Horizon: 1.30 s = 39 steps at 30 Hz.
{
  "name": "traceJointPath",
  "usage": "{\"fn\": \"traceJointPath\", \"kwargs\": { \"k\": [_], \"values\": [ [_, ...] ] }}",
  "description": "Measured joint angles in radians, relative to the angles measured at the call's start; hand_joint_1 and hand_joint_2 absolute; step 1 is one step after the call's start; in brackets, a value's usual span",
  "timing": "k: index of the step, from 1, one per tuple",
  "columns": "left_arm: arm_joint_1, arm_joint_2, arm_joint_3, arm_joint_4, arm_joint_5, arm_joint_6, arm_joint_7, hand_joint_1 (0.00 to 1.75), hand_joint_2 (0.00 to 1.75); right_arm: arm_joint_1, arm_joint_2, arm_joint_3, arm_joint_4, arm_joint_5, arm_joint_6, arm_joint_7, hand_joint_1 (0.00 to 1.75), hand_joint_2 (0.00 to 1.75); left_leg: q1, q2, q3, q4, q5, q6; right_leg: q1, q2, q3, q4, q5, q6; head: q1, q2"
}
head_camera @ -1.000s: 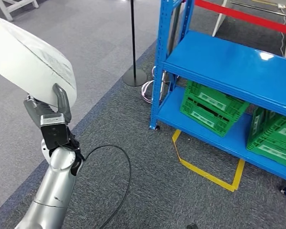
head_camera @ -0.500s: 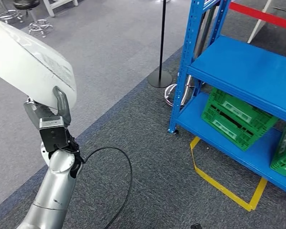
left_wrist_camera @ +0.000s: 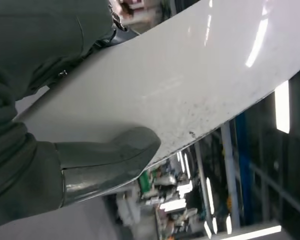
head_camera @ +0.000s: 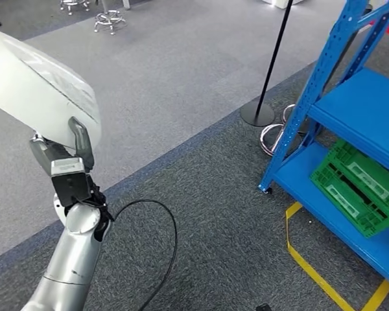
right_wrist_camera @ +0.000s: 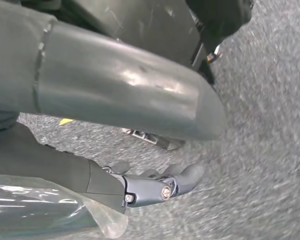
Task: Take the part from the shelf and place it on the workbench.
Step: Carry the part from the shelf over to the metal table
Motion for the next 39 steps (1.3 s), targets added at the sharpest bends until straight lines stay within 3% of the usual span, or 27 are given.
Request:
{"fn": "traceJointPath", "kwargs": {
  "k": [1, 2, 3, 4, 6, 7, 8, 10, 12, 14, 16, 18, 19, 21, 23, 25, 27, 28, 30, 31, 32, 33, 34, 35, 36, 37, 39],
  "values": [
    [-0.001, -0.001, 0.0, 0.0, -0.001, 0.0, 0.0, 1.75, 1.75, 0.002, 0.0, 0.0, 0.0, 0.0, 0.0, 0.0, 0.0, 0.0, 0.001, -0.012, -0.001, 0.0, 0.0, 0.003, 0.0, 0.029, -0.033, 0.065, -0.029, 0.001, 0.003, 0.0],
    [0.0, -0.003, 0.0, 0.0, -0.001, -0.001, 0.0, 1.75, 1.75, 0.004, 0.0, 0.0, 0.0, 0.001, 0.0, -0.001, 0.0, 0.0, 0.001, -0.025, -0.001, 0.0, 0.0, 0.005, 0.0, 0.043, -0.068, 0.13, -0.052, 0.002, 0.005, 0.0],
    [0.002, -0.003, 0.001, 0.0, -0.001, -0.001, 0.0, 1.75, 1.75, 0.006, 0.0, 0.0, 0.0, 0.001, 0.0, 0.0, 0.0, 0.0, 0.001, -0.038, -0.001, 0.001, 0.0, 0.006, 0.0, 0.049, -0.096, 0.178, -0.062, 0.003, 0.006, 0.0],
    [0.003, -0.003, 0.001, 0.0, 0.0, -0.001, 0.0, 1.75, 1.75, 0.007, 0.0, 0.0, 0.0, 0.002, 0.0, 0.0, 0.0, 0.0, 0.001, -0.052, -0.001, 0.002, 0.0, 0.006, 0.0, 0.052, -0.109, 0.189, -0.051, 0.004, 0.006, 0.0],
    [0.003, -0.003, 0.001, 0.0, 0.0, -0.002, 0.0, 1.75, 1.75, 0.007, 0.0, 0.0, 0.0, 0.002, 0.0, 0.0, 0.0, 0.0, 0.003, -0.081, -0.001, 0.007, -0.002, 0.003, -0.003, 0.063, -0.082, 0.107, 0.019, 0.005, 0.006, 0.0],
    [0.002, -0.003, 0.001, 0.0, 0.0, -0.002, 0.0, 1.75, 1.75, 0.006, 0.0, 0.0, 0.0, 0.002, 0.0, 0.0, 0.0, 0.0, 0.003, -0.094, -0.002, 0.011, -0.004, 0.0, -0.008, 0.088, -0.056, 0.042, 0.053, 0.007, 0.006, 0.0],
    [0.0, -0.004, 0.001, 0.0, 0.0, -0.002, 0.001, 1.75, 1.75, 0.006, 0.0, 0.0, 0.0, 0.002, 0.0, -0.001, 0.0, 0.0, 0.003, -0.107, -0.007, 0.018, -0.006, -0.005, -0.012, 0.112, -0.029, -0.014, 0.072, 0.006, 0.005, 0.0],
    [-0.002, -0.004, 0.001, 0.0, -0.001, -0.002, 0.002, 1.75, 1.75, 0.006, 0.0, 0.0, 0.0, 0.003, 0.0, -0.001, 0.0, 0.0, 0.006, -0.129, -0.018, 0.026, -0.005, -0.018, -0.015, 0.143, -0.004, -0.062, 0.076, 0.002, 0.004, 0.0],
    [-0.003, -0.003, 0.001, 0.0, -0.001, -0.001, 0.005, 1.75, 1.75, 0.007, 0.0, -0.001, 0.0, 0.005, 0.0, -0.001, 0.0, 0.0, 0.011, -0.143, -0.026, 0.026, 0.001, -0.03, -0.012, 0.123, 0.0, -0.067, 0.079, -0.009, 0.004, 0.0],
    [-0.005, -0.002, 0.001, 0.0, -0.001, 0.0, 0.007, 1.75, 1.75, 0.005, 0.0, -0.001, 0.0, 0.005, 0.0, -0.002, 0.0, 0.0, 0.009, -0.101, -0.04, 0.053, -0.015, -0.04, -0.01, 0.098, 0.006, -0.073, 0.083, -0.021, -0.002, 0.0],
    [-0.007, -0.002, 0.001, 0.0, -0.001, 0.0, 0.008, 1.75, 1.75, 0.004, 0.0, -0.002, 0.0, 0.006, 0.0, -0.002, 0.0, 0.0, 0.007, -0.041, -0.081, 0.146, -0.064, -0.048, -0.006, 0.07, 0.011, -0.076, 0.082, -0.029, -0.008, 0.0],
    [-0.006, -0.002, 0.0, 0.001, -0.001, 0.0, 0.009, 1.75, 1.75, 0.007, 0.0, -0.002, 0.0, 0.007, 0.0, -0.002, 0.0, 0.0, 0.01, -0.024, -0.133, 0.256, -0.104, -0.052, -0.002, 0.038, 0.013, -0.076, 0.078, -0.034, -0.009, 0.0],
    [-0.004, -0.001, 0.0, 0.002, -0.001, 0.0, 0.009, 1.75, 1.75, 0.008, 0.0, -0.002, 0.0, 0.008, 0.001, -0.002, 0.0, 0.0, 0.011, -0.023, -0.143, 0.277, -0.104, -0.052, -0.001, 0.023, 0.013, -0.076, 0.077, -0.035, -0.009, 0.0],
    [-0.003, 0.0, 0.0, 0.003, -0.001, 0.0, 0.01, 1.75, 1.75, 0.007, 0.0, -0.002, 0.0, 0.008, 0.001, -0.002, 0.0, 0.0, 0.011, -0.014, -0.111, 0.214, -0.058, -0.047, 0.002, -0.004, 0.016, -0.076, 0.074, -0.036, -0.009, 0.0],
    [-0.006, 0.0, 0.0, 0.003, -0.001, 0.0, 0.01, 1.75, 1.75, 0.005, 0.0, -0.002, 0.0, 0.009, 0.003, -0.003, 0.0, 0.0, 0.0, 0.03, -0.047, 0.09, -0.012, -0.035, 0.006, -0.026, 0.021, -0.076, 0.069, -0.032, -0.01, 0.0],
    [-0.01, -0.002, -0.001, 0.003, -0.003, 0.0, 0.01, 1.75, 1.75, 0.004, 0.0, -0.002, 0.0, 0.01, 0.004, -0.003, 0.0, 0.0, -0.012, 0.06, -0.018, 0.029, -0.006, -0.022, 0.01, -0.048, 0.025, -0.077, 0.064, -0.025, -0.009, 0.0],
    [-0.012, -0.002, -0.001, 0.003, -0.003, 0.0, 0.01, 1.75, 1.75, 0.002, 0.001, -0.002, 0.0, 0.011, 0.004, -0.004, 0.0, 0.0, -0.015, 0.042, -0.016, 0.021, -0.006, -0.012, 0.011, -0.069, 0.03, -0.081, 0.06, -0.016, -0.008, 0.0],
    [-0.013, -0.002, -0.001, 0.003, -0.004, 0.0, 0.01, 1.75, 1.75, 0.0, 0.001, -0.002, 0.0, 0.011, 0.004, -0.005, 0.0, 0.0, -0.012, 0.031, -0.014, 0.016, -0.004, -0.007, 0.01, -0.06, 0.03, -0.077, 0.054, -0.011, -0.008, 0.0],
    [-0.016, -0.004, -0.002, 0.003, -0.004, 0.0, 0.011, 1.75, 1.75, -0.002, 0.001, -0.002, 0.0, 0.011, 0.004, -0.007, 0.0, 0.0, -0.005, 0.009, -0.009, 0.006, 0.003, 0.005, 0.007, -0.008, 0.004, -0.023, 0.02, -0.004, -0.003, 0.0],
    [-0.018, -0.006, -0.003, 0.003, -0.004, -0.001, 0.011, 1.75, 1.75, -0.001, 0.001, -0.002, 0.0, 0.011, 0.004, -0.008, 0.0, 0.0, -0.003, -0.002, -0.009, 0.005, 0.004, 0.008, 0.005, 0.024, -0.025, 0.034, -0.007, -0.001, 0.0, 0.0],
    [-0.018, -0.008, -0.003, 0.003, -0.004, -0.001, 0.012, 1.75, 1.75, 0.001, 0.001, -0.002, 0.0, 0.011, 0.005, -0.008, 0.0, 0.0, -0.002, -0.014, -0.01, 0.005, 0.005, 0.011, 0.004, 0.042, -0.06, 0.1, -0.034, 0.0, 0.002, 0.0],
    [-0.017, -0.008, -0.004, 0.003, -0.004, -0.001, 0.012, 1.75, 1.75, 0.003, 0.001, -0.002, 0.0, 0.011, 0.005, -0.008, 0.0, 0.0, -0.002, -0.027, -0.01, 0.006, 0.005, 0.013, 0.004, 0.049, -0.094, 0.16, -0.052, 0.001, 0.002, 0.0],
    [-0.015, -0.008, -0.004, 0.004, -0.004, -0.002, 0.012, 1.75, 1.75, 0.005, 0.0, -0.002, 0.0, 0.011, 0.005, -0.008, 0.0, 0.0, -0.002, -0.041, -0.01, 0.006, 0.005, 0.013, 0.004, 0.052, -0.116, 0.19, -0.051, 0.002, 0.003, 0.0],
    [-0.013, -0.008, -0.004, 0.004, -0.004, -0.002, 0.012, 1.75, 1.75, 0.006, 0.001, -0.002, 0.0, 0.011, 0.005, -0.008, 0.0, 0.0, -0.001, -0.055, -0.01, 0.007, 0.004, 0.013, 0.003, 0.053, -0.121, 0.184, -0.032, 0.003, 0.002, 0.0],
    [-0.012, -0.008, -0.004, 0.004, -0.004, -0.002, 0.012, 1.75, 1.75, 0.006, 0.001, -0.002, 0.0, 0.011, 0.005, -0.008, 0.0, 0.0, 0.0, -0.07, -0.009, 0.009, 0.004, 0.011, 0.001, 0.057, -0.107, 0.14, 0.004, 0.004, 0.003, 0.0],
    [-0.012, -0.008, -0.004, 0.004, -0.004, -0.002, 0.012, 1.75, 1.75, 0.006, 0.001, -0.002, 0.0, 0.011, 0.005, -0.008, 0.0, 0.0, 0.001, -0.084, -0.01, 0.011, 0.003, 0.009, -0.002, 0.073, -0.081, 0.073, 0.045, 0.005, 0.003, 0.0],
    [-0.012, -0.009, -0.005, 0.004, -0.004, -0.002, 0.012, 1.75, 1.75, 0.006, 0.001, -0.002, 0.0, 0.011, 0.005, -0.008, 0.0, 0.0, 0.001, -0.108, -0.015, 0.019, 0.0, -0.001, -0.01, 0.116, -0.029, -0.039, 0.087, 0.005, 0.003, 0.0]
  ]
}}
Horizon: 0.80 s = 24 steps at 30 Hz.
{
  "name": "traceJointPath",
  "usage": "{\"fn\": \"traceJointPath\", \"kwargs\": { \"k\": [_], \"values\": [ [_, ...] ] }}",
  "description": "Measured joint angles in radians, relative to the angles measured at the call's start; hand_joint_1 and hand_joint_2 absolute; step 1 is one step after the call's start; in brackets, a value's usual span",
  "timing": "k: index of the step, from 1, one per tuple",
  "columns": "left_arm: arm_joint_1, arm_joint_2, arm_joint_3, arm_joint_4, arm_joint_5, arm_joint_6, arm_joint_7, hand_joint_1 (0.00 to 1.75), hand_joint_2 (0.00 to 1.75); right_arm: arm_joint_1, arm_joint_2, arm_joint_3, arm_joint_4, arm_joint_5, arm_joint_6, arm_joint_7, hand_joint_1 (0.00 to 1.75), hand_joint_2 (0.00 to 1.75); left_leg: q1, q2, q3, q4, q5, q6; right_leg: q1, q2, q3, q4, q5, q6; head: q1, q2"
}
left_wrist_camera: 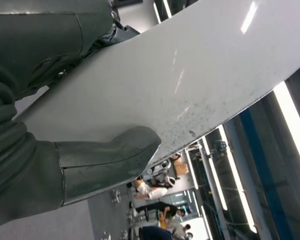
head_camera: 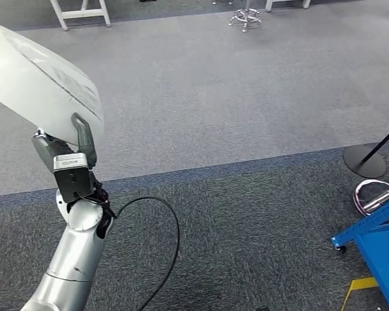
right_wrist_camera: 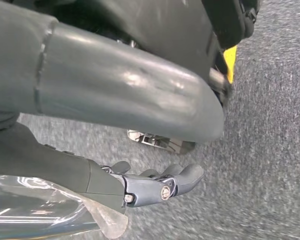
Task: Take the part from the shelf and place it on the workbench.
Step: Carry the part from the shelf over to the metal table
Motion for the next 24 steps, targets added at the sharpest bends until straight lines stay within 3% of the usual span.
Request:
{"fn": "traceJointPath", "kwargs": {
  "k": [2, 3, 4, 6, 8, 10, 11, 13, 15, 17, 18, 19, 21, 23, 24],
  "values": [
    [0.001, -0.001, 0.0, 0.0, 0.0, 0.0, 0.0, 1.75, 1.75, 0.0, 0.0, 0.0, 0.0, 0.0, 0.0, 0.0, 0.0, 0.0, 0.002, -0.022, -0.007, 0.003, 0.002, -0.013, 0.0, 0.014, 0.019, -0.03, 0.001, -0.006, 0.0, 0.0],
    [0.002, 0.0, 0.0, 0.0, 0.0, 0.0, 0.0, 1.75, 1.75, -0.001, 0.0, 0.0, 0.0, 0.0, 0.0, 0.0, 0.0, 0.0, 0.004, -0.031, -0.009, 0.002, 0.005, -0.018, 0.001, 0.003, 0.022, -0.031, 0.003, -0.011, 0.0, 0.0],
    [0.003, 0.0, 0.0, 0.0, 0.0, 0.0, 0.0, 1.75, 1.75, -0.002, 0.0, 0.0, 0.0, 0.0, 0.0, -0.001, 0.0, 0.0, 0.004, -0.024, -0.012, 0.004, 0.003, -0.023, 0.002, -0.008, 0.024, -0.034, 0.005, -0.017, 0.0, 0.0],
    [0.002, 0.002, 0.0, 0.0, 0.0, 0.001, 0.0, 1.75, 1.75, -0.003, 0.001, -0.001, 0.0, 0.0, 0.0, -0.001, 0.0, 0.0, 0.002, 0.023, -0.032, 0.05, -0.027, -0.033, 0.001, -0.033, 0.029, -0.039, 0.007, -0.03, -0.007, 0.0],
    [0.003, 0.002, -0.001, 0.0, 0.0, 0.001, 0.0, 1.75, 1.75, 0.0, 0.001, -0.001, 0.0, 0.0, 0.001, -0.002, 0.0, 0.0, 0.004, 0.072, -0.086, 0.172, -0.089, -0.041, 0.004, -0.061, 0.032, -0.04, 0.003, -0.039, -0.013, 0.0],
    [0.007, 0.004, -0.001, 0.0, 0.0, 0.001, 0.0, 1.75, 1.75, 0.003, 0.001, -0.001, 0.0, 0.0, 0.001, -0.001, 0.0, 0.0, 0.009, 0.084, -0.135, 0.278, -0.125, -0.047, 0.005, -0.091, 0.034, -0.04, -0.001, -0.042, -0.013, 0.0],
    [0.008, 0.004, -0.001, 0.0, 0.0, 0.001, 0.0, 1.75, 1.75, 0.003, 0.001, -0.001, 0.0, 0.0, 0.001, -0.001, 0.0, 0.0, 0.011, 0.085, -0.137, 0.283, -0.116, -0.048, 0.005, -0.104, 0.035, -0.04, -0.003, -0.042, -0.013, 0.0],
    [0.009, 0.005, -0.001, 0.0, 0.0, 0.001, 0.0, 1.75, 1.75, 0.001, 0.001, -0.001, 0.0, 0.0, 0.001, -0.001, 0.0, 0.0, 0.012, 0.102, -0.086, 0.183, -0.052, -0.045, 0.005, -0.129, 0.043, -0.04, -0.009, -0.039, -0.013, 0.0],
    [0.006, 0.004, -0.001, 0.0, 0.0, 0.001, 0.0, 1.75, 1.75, 0.0, 0.001, -0.001, 0.0, 0.0, 0.001, -0.001, 0.0, 0.0, 0.001, 0.148, -0.022, 0.057, -0.009, -0.036, 0.009, -0.151, 0.051, -0.039, -0.018, -0.03, -0.013, 0.0],
    [0.005, 0.003, -0.002, 0.0, 0.0, 0.001, 0.001, 1.75, 1.75, 0.0, 0.001, -0.001, 0.0, 0.0, 0.001, -0.001, 0.0, 0.0, -0.009, 0.171, -0.001, 0.01, -0.011, -0.026, 0.015, -0.172, 0.057, -0.04, -0.024, -0.02, -0.012, 0.0],
    [0.004, 0.003, -0.002, 0.0, 0.0, 0.001, 0.001, 1.75, 1.75, -0.002, 0.001, -0.001, 0.0, -0.001, 0.001, -0.001, 0.0, 0.0, -0.01, 0.16, -0.001, 0.004, -0.012, -0.02, 0.015, -0.185, 0.061, -0.041, -0.026, -0.016, -0.012, 0.0],
    [0.005, 0.003, -0.001, 0.0, 0.0, 0.001, 0.001, 1.75, 1.75, -0.004, 0.001, -0.001, 0.0, -0.001, 0.001, -0.001, 0.0, 0.0, -0.008, 0.149, 0.0, 0.002, -0.011, -0.015, 0.014, -0.185, 0.063, -0.041, -0.031, -0.01, -0.012, 0.0],
    [0.003, 0.002, -0.001, 0.0, 0.0, 0.002, 0.0, 1.75, 1.75, -0.006, 0.002, -0.001, 0.0, -0.001, 0.001, -0.001, 0.0, 0.0, -0.001, 0.124, 0.005, -0.005, -0.008, -0.004, 0.009, -0.143, 0.048, -0.005, -0.058, -0.001, -0.009, 0.0],
    [0.003, -0.002, -0.001, 0.0, 0.0, 0.001, -0.001, 1.75, 1.75, -0.004, 0.002, -0.001, 0.0, -0.001, 0.002, -0.002, 0.0, 0.0, 0.003, 0.1, 0.007, -0.007, -0.008, 0.005, 0.006, -0.085, -0.01, 0.104, -0.109, 0.002, -0.003, 0.0],
    [0.005, -0.004, -0.001, 0.0, 0.001, 0.001, -0.002, 1.75, 1.75, -0.002, 0.002, -0.001, 0.0, 0.0, 0.002, -0.002, 0.0, 0.0, 0.003, 0.087, 0.007, -0.007, -0.008, 0.007, 0.006, -0.073, -0.048, 0.169, -0.132, 0.003, -0.002, 0.0]
  ]
}}
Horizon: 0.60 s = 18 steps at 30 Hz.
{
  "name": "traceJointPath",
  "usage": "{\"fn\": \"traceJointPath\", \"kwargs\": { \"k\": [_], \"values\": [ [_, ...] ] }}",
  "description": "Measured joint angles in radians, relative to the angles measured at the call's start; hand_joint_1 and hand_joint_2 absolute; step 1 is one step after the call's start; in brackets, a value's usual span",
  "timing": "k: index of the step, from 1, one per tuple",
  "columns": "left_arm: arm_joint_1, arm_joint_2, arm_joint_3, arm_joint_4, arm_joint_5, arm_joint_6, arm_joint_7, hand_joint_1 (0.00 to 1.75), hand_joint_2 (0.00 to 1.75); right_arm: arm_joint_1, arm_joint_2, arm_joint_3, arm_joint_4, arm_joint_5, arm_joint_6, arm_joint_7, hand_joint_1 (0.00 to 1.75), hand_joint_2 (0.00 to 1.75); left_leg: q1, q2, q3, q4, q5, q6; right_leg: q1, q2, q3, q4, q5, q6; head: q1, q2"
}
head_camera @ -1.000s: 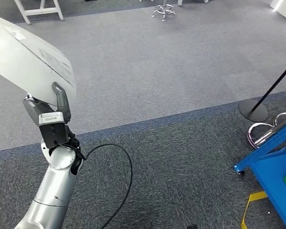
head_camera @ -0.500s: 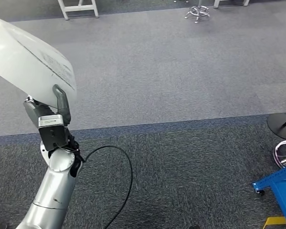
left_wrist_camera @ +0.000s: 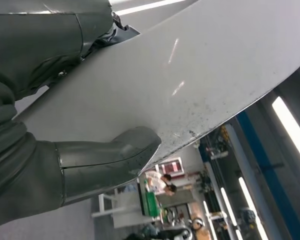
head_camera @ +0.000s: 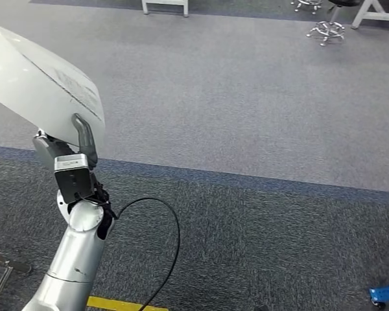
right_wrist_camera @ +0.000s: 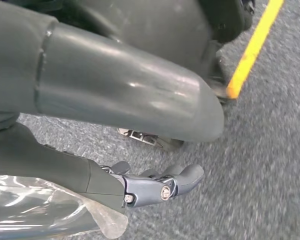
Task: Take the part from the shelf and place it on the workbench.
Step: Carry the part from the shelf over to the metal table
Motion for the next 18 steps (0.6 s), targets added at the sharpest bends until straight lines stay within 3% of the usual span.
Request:
{"fn": "traceJointPath", "kwargs": {
  "k": [1, 2, 3, 4, 6, 8, 10, 12, 14, 16, 17, 18],
  "values": [
    [0.002, 0.0, 0.0, 0.0, 0.002, 0.0, 0.0, 1.75, 1.75, 0.002, 0.0, 0.0, 0.0, 0.0, 0.001, 0.0, 0.0, 0.0, 0.0, -0.014, 0.0, 0.0, -0.001, 0.001, 0.0, 0.005, -0.034, 0.05, -0.01, 0.001, 0.0, 0.0],
    [0.004, 0.0, 0.001, 0.0, 0.003, -0.001, 0.0, 1.75, 1.75, 0.003, 0.0, 0.0, 0.0, 0.001, 0.002, 0.0, 0.0, 0.0, 0.0, -0.029, 0.001, 0.0, -0.001, 0.001, 0.0, 0.008, -0.054, 0.07, -0.002, 0.002, 0.001, 0.0],
    [0.005, 0.0, 0.002, 0.0, 0.005, -0.001, 0.0, 1.75, 1.75, 0.003, 0.0, 0.0, 0.0, 0.001, 0.003, -0.001, 0.0, 0.0, 0.0, -0.045, 0.001, 0.001, -0.001, 0.001, 0.0, 0.01, -0.057, 0.053, 0.024, 0.001, 0.001, 0.0],
    [0.005, 0.0, 0.002, 0.0, 0.006, -0.001, 0.0, 1.75, 1.75, 0.003, 0.0, 0.0, 0.0, 0.001, 0.005, -0.001, 0.0, 0.0, 0.001, -0.061, 0.003, 0.002, -0.002, -0.001, -0.001, 0.016, -0.042, 0.002, 0.066, 0.0, 0.001, 0.0],
    [0.004, 0.0, 0.004, 0.0, 0.008, -0.001, 0.0, 1.75, 1.75, 0.003, 0.0, 0.0, 0.0, 0.002, 0.008, -0.002, 0.0, 0.0, 0.002, -0.086, 0.002, 0.007, -0.006, -0.007, -0.007, 0.061, 0.014, -0.13, 0.132, -0.003, 0.001, 0.0],
    [0.004, 0.0, 0.006, 0.0, 0.009, -0.001, -0.001, 1.75, 1.75, 0.003, 0.0, 0.0, 0.0, 0.003, 0.01, -0.003, 0.0, 0.0, 0.005, -0.108, -0.003, 0.011, -0.008, -0.019, -0.01, 0.097, 0.048, -0.195, 0.145, -0.006, 0.001, 0.0],
    [0.004, 0.001, 0.008, 0.0, 0.01, 0.0, -0.001, 1.75, 1.75, 0.002, 0.001, 0.0, 0.0, 0.003, 0.011, -0.004, 0.0, 0.0, 0.009, -0.124, -0.007, 0.01, -0.006, -0.031, -0.008, 0.085, 0.057, -0.202, 0.142, -0.013, 0.0, 0.0],
    [0.002, 0.003, 0.011, 0.0, 0.01, 0.0, -0.001, 1.75, 1.75, 0.001, 0.001, -0.001, 0.0, 0.003, 0.011, -0.004, 0.0, 0.0, 0.007, -0.087, -0.015, 0.031, -0.022, -0.042, -0.008, 0.061, 0.065, -0.208, 0.142, -0.026, -0.004, 0.0],
    [-0.002, 0.004, 0.012, 0.0, 0.01, 0.001, -0.002, 1.75, 1.75, 0.002, 0.002, -0.001, 0.0, 0.004, 0.011, -0.004, 0.0, 0.0, 0.004, -0.026, -0.055, 0.121, -0.072, -0.051, -0.006, 0.034, 0.073, -0.211, 0.139, -0.037, -0.01, 0.0],
    [-0.001, 0.005, 0.012, 0.0, 0.011, 0.001, -0.002, 1.75, 1.75, 0.005, 0.003, -0.001, 0.0, 0.004, 0.012, -0.004, 0.0, 0.0, 0.008, -0.005, -0.114, 0.246, -0.121, -0.057, -0.004, 0.003, 0.079, -0.211, 0.133, -0.042, -0.012, 0.0],
    [0.001, 0.006, 0.013, 0.0, 0.011, 0.001, -0.002, 1.75, 1.75, 0.006, 0.003, -0.001, 0.0, 0.005, 0.012, -0.004, 0.0, 0.0, 0.009, -0.003, -0.13, 0.278, -0.125, -0.058, -0.003, -0.011, 0.082, -0.211, 0.129, -0.043, -0.012, 0.0],
    [0.002, 0.007, 0.013, 0.0, 0.012, 0.001, -0.002, 1.75, 1.75, 0.006, 0.003, -0.001, 0.0, 0.005, 0.012, -0.004, 0.0, 0.0, 0.01, -0.001, -0.129, 0.274, -0.11, -0.059, -0.003, -0.025, 0.086, -0.211, 0.126, -0.042, -0.012, 0.0]
  ]
}}
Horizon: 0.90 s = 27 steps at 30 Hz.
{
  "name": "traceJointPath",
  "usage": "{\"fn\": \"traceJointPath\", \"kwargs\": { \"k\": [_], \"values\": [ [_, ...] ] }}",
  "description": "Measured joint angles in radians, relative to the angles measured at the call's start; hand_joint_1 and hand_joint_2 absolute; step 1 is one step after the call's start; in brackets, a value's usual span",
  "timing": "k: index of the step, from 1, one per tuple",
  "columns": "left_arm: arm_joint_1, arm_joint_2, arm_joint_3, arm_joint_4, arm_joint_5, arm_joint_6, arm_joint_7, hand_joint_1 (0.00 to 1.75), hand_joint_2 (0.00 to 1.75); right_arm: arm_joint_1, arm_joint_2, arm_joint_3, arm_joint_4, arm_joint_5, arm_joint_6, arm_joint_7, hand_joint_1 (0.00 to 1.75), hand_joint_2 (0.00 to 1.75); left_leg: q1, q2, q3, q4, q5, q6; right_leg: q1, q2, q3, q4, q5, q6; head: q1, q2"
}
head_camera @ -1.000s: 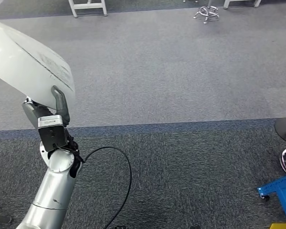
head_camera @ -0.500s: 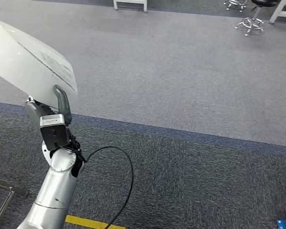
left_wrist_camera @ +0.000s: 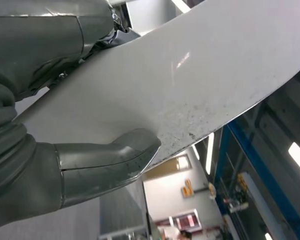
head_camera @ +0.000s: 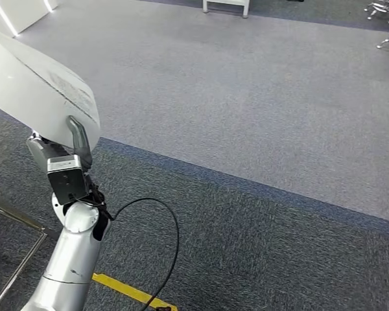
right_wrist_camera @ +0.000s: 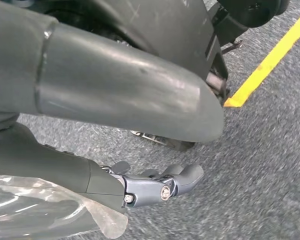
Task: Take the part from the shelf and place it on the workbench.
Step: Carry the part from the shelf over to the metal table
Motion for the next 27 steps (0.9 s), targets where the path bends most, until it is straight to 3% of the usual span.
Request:
{"fn": "traceJointPath", "kwargs": {
  "k": [2, 3, 5, 6, 8, 10, 12, 14, 15, 17, 19, 21, 23, 25, 27],
  "values": [
    [0.0, 0.001, 0.0, 0.0, 0.0, 0.0, 0.0, 1.75, 1.75, -0.001, 0.0, 0.0, 0.0, 0.0, 0.0, 0.0, 0.0, 0.0, -0.001, 0.02, 0.053, -0.109, 0.068, 0.005, 0.001, -0.025, 0.012, 0.0, -0.009, 0.003, 0.0, 0.0],
    [-0.001, 0.001, 0.0, 0.0, 0.0, 0.0, 0.0, 1.75, 1.75, -0.002, 0.001, 0.0, 0.0, 0.0, 0.0, 0.0, 0.0, 0.0, -0.007, 0.046, 0.085, -0.173, 0.093, 0.01, 0.003, -0.037, 0.018, 0.0, -0.013, 0.007, 0.0, 0.0],
    [-0.005, 0.0, 0.001, 0.0, 0.0, 0.0, 0.0, 1.75, 1.75, -0.003, 0.001, 0.0, 0.0, 0.001, 0.0, 0.0, 0.0, 0.0, -0.018, 0.085, 0.121, -0.251, 0.11, 0.021, 0.009, -0.058, 0.026, 0.0, -0.022, 0.015, 0.001, 0.0],
    [-0.006, 0.0, 0.001, 0.0, 0.0, 0.0, 0.0, 1.75, 1.75, -0.004, 0.002, 0.0, 0.0, 0.001, 0.0, 0.0, 0.0, 0.0, -0.023, 0.087, 0.123, -0.258, 0.105, 0.026, 0.011, -0.069, 0.028, -0.001, -0.024, 0.02, 0.002, 0.0],
    [-0.007, 0.0, 0.002, 0.0, 0.0, 0.0, 0.0, 1.75, 1.75, -0.007, 0.002, 0.0, 0.0, 0.002, 0.0, 0.0, 0.0, 0.0, -0.02, 0.063, 0.124, -0.267, 0.106, 0.035, 0.011, -0.084, 0.034, -0.003, -0.032, 0.031, 0.003, 0.0],
    [-0.01, -0.001, 0.003, 0.0, 0.0, 0.0, 0.0, 1.75, 1.75, -0.01, 0.003, 0.0, 0.0, 0.002, 0.002, -0.001, 0.0, 0.0, -0.013, 0.039, 0.131, -0.275, 0.109, 0.046, 0.009, -0.042, 0.017, 0.039, -0.062, 0.04, 0.008, 0.0],
    [-0.013, -0.004, 0.003, 0.0, 0.0, -0.001, 0.0, 1.75, 1.75, -0.008, 0.003, 0.0, 0.0, 0.003, 0.002, -0.001, 0.0, 0.0, -0.009, 0.015, 0.133, -0.277, 0.109, 0.054, 0.008, 0.015, -0.048, 0.16, -0.116, 0.043, 0.015, 0.0],
    [-0.011, -0.006, 0.003, 0.001, 0.0, -0.002, 0.0, 1.75, 1.75, -0.005, 0.003, 0.0, 0.0, 0.003, 0.003, -0.001, 0.0, 0.0, -0.009, -0.013, 0.133, -0.277, 0.108, 0.057, 0.008, 0.031, -0.116, 0.266, -0.14, 0.043, 0.016, 0.0],
    [-0.01, -0.006, 0.003, 0.002, 0.0, -0.002, 0.0, 1.75, 1.75, -0.004, 0.003, 0.0, 0.0, 0.004, 0.003, 0.0, 0.0, 0.0, -0.01, -0.028, 0.133, -0.276, 0.107, 0.057, 0.008, 0.033, -0.128, 0.272, -0.124, 0.042, 0.017, 0.0],
    [-0.01, -0.006, 0.003, 0.003, 0.001, -0.002, 0.0, 1.75, 1.75, -0.004, 0.003, 0.0, 0.0, 0.004, 0.004, -0.001, 0.0, 0.0, -0.009, -0.057, 0.136, -0.275, 0.106, 0.055, 0.007, 0.046, -0.1, 0.174, -0.046, 0.037, 0.017, 0.0],
    [-0.011, -0.006, 0.003, 0.003, 0.0, -0.002, 0.0, 1.75, 1.75, -0.005, 0.003, 0.0, 0.0, 0.005, 0.005, -0.002, 0.0, 0.0, -0.01, -0.082, 0.134, -0.271, 0.104, 0.048, 0.002, 0.09, -0.048, 0.053, 0.008, 0.032, 0.016, 0.0],
    [-0.012, -0.006, 0.003, 0.004, 0.0, -0.002, 0.0, 1.75, 1.75, -0.004, 0.003, 0.0, 0.0, 0.005, 0.006, -0.002, 0.0, 0.0, -0.006, -0.102, 0.127, -0.268, 0.106, 0.037, 0.002, 0.117, -0.024, 0.009, 0.01, 0.028, 0.015, 0.0],
    [-0.011, -0.006, 0.003, 0.005, 0.0, -0.001, 0.0, 1.75, 1.75, -0.004, 0.004, 0.0, 0.0, 0.005, 0.006, -0.002, 0.0, 0.0, -0.001, -0.114, 0.123, -0.267, 0.106, 0.026, 0.004, 0.1, -0.016, 0.003, 0.011, 0.023, 0.015, 0.0],
    [-0.013, -0.004, 0.003, 0.005, 0.0, -0.001, 0.0, 1.75, 1.75, -0.005, 0.006, 0.0, 0.001, 0.005, 0.006, -0.003, 0.0, 0.0, -0.004, -0.077, 0.108, -0.231, 0.083, 0.013, 0.002, 0.078, -0.008, -0.001, 0.01, 0.012, 0.01, 0.0],
    [-0.014, -0.004, 0.003, 0.006, 0.0, 0.0, 0.0, 1.75, 1.75, -0.004, 0.007, 0.0, 0.001, 0.005, 0.006, -0.003, 0.0, 0.0, -0.005, -0.022, 0.06, -0.125, 0.03, 0.003, 0.002, 0.051, 0.0, -0.003, 0.005, 0.001, 0.004, 0.0]
  ]
}}
